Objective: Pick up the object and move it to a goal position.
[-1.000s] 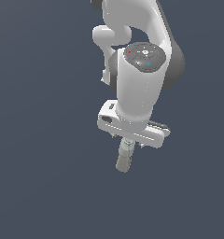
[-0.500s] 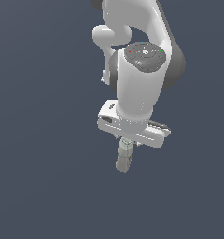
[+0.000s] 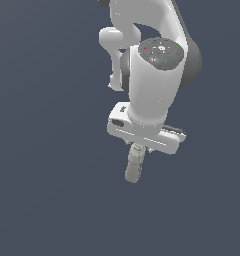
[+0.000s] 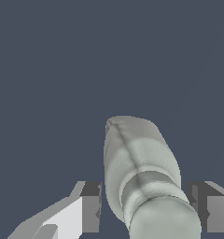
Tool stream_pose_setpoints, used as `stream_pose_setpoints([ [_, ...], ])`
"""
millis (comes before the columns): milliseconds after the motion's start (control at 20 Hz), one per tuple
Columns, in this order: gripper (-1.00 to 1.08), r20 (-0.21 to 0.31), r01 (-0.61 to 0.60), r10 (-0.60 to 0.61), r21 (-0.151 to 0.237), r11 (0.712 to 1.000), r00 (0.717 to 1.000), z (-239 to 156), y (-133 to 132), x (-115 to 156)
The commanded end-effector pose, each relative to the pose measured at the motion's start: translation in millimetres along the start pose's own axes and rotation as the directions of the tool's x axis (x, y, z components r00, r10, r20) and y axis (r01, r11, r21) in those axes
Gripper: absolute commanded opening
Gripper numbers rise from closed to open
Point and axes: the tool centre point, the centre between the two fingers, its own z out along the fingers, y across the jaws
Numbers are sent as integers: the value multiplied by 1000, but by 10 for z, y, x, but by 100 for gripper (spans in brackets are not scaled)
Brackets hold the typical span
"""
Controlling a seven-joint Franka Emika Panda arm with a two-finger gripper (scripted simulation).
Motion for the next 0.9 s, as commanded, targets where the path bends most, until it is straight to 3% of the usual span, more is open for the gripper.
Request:
stream_pose_setpoints([
  [0,-100,-14,1,-1,7,1000,1000,-212,-53,-53],
  [850,-100,-14,1,-1,6,1000,1000,-1719,-500,-916],
])
